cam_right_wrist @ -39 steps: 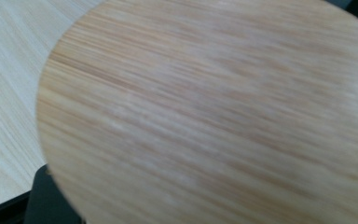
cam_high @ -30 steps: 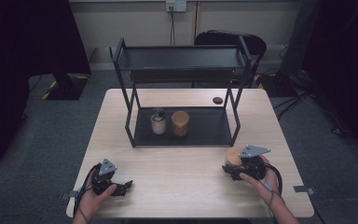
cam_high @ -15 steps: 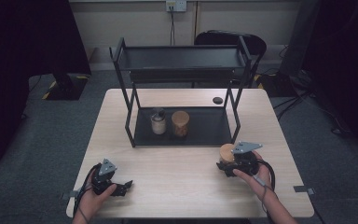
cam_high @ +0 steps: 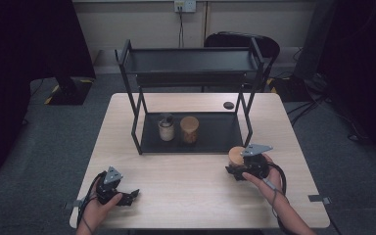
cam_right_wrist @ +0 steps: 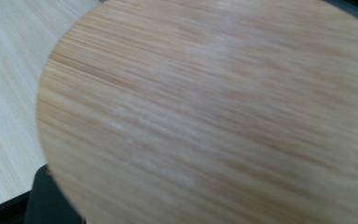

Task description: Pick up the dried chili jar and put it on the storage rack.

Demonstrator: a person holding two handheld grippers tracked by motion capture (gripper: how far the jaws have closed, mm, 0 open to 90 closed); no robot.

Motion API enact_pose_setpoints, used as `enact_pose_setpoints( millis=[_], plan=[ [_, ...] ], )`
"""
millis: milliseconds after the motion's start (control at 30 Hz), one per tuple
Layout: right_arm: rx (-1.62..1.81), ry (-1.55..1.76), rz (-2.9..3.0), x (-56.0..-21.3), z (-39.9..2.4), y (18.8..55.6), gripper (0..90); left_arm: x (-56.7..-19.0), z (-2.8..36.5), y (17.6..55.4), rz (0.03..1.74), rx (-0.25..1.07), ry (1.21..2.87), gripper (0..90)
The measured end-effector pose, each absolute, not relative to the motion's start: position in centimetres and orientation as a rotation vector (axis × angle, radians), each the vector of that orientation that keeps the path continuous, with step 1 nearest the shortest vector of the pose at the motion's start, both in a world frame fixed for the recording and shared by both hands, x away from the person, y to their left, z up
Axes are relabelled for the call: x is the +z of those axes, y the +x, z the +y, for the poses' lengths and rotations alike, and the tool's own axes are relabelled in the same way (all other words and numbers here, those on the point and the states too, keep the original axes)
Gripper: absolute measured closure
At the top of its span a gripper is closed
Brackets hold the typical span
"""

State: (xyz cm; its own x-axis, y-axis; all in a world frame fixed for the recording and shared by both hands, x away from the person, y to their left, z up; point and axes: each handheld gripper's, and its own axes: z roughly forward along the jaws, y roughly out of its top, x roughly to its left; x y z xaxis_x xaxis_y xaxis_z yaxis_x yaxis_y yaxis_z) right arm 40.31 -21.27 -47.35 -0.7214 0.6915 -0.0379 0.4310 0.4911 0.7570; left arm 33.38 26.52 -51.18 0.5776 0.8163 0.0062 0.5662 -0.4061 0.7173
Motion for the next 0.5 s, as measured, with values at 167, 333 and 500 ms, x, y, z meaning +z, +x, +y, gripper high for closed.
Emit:
enact_pose_setpoints(
  millis=[167,333,500],
  plan=[
    [1.076,0.927,2.405,-46.9,-20.7,40.7,25.5,-51.2,26.5,33.4,1.097,0.471,2.126,0.1],
    [1.074,0.915,2.407,-46.6,-20.2,41.0,25.5,-51.2,26.5,33.4,1.096,0.471,2.126,0.1],
    [1.075,0.907,2.404,-46.3,-19.9,41.3,25.5,-51.2,26.5,33.4,1.095,0.47,2.126,0.1]
  ],
)
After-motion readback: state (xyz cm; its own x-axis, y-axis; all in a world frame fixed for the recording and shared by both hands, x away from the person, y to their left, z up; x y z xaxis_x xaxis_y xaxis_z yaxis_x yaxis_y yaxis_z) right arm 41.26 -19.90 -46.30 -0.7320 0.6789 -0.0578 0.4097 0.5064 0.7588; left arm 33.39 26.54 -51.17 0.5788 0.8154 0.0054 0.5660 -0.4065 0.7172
